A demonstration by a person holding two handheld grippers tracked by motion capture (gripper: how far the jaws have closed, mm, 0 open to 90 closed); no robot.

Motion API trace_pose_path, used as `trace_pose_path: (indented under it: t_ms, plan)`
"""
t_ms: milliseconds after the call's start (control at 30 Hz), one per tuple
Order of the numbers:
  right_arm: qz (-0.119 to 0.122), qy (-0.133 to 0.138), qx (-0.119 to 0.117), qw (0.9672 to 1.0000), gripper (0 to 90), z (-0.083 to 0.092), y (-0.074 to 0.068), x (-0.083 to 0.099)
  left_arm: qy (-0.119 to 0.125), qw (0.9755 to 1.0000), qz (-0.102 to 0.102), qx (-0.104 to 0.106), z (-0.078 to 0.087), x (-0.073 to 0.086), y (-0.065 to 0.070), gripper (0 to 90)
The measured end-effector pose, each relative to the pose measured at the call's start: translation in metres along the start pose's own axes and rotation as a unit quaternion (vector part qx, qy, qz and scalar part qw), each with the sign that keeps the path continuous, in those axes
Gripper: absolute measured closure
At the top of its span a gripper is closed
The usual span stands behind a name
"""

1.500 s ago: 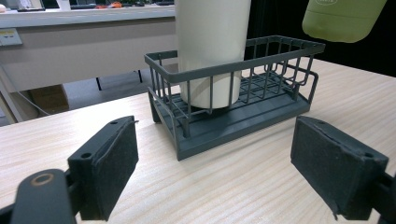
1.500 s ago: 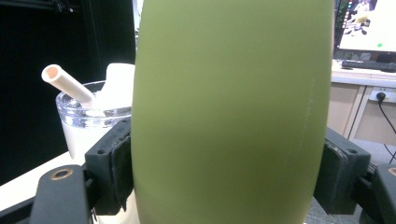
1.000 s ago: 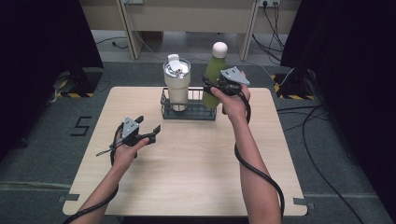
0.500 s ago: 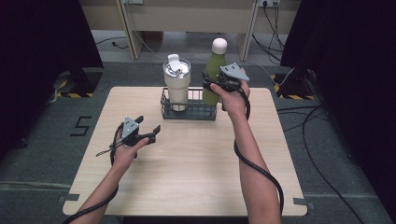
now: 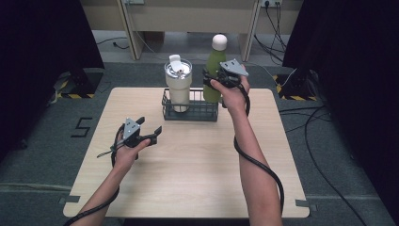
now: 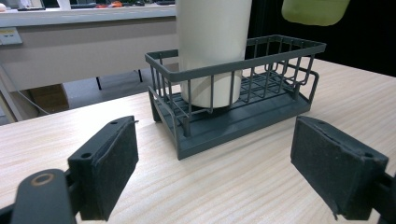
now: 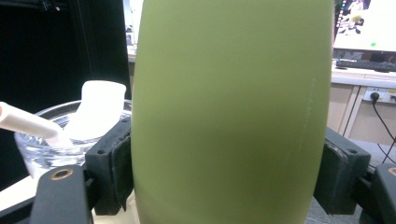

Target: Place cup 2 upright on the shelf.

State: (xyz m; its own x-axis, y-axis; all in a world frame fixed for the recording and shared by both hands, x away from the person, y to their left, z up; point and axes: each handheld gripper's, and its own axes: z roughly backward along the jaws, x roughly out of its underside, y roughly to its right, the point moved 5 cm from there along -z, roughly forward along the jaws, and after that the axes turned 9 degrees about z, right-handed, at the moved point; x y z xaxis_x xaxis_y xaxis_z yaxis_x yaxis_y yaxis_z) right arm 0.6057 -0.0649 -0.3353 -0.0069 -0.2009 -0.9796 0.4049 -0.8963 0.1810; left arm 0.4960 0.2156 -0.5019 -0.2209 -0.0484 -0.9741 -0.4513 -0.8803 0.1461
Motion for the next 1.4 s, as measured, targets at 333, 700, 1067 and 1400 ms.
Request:
trace_pose_path:
  t_ms: [333, 700, 1067, 1400]
  plan:
    - [-0.006, -0.014, 0.004, 0.9999, 21.8, -0.017, 0.002, 0.003, 0.0, 1.0, 0.001, -0.002, 0.0, 0.0, -0.001, 14.3]
    - [-0.007, -0.031, 0.007, 0.9995, 21.8, -0.029, 0.001, 0.014, 0.0, 1.0, 0.001, -0.001, 0.0, 0.0, -0.001, 14.3]
    - [-0.01, -0.046, 0.008, 0.9989, 21.9, -0.04, -0.001, 0.025, -0.002, 1.0, 0.0, 0.0, -0.001, 0.002, 0.0, 14.3]
    - [-0.01, -0.058, 0.007, 0.9982, 21.8, -0.048, -0.004, 0.036, -0.004, 1.0, -0.001, 0.001, -0.001, 0.002, 0.001, 14.3]
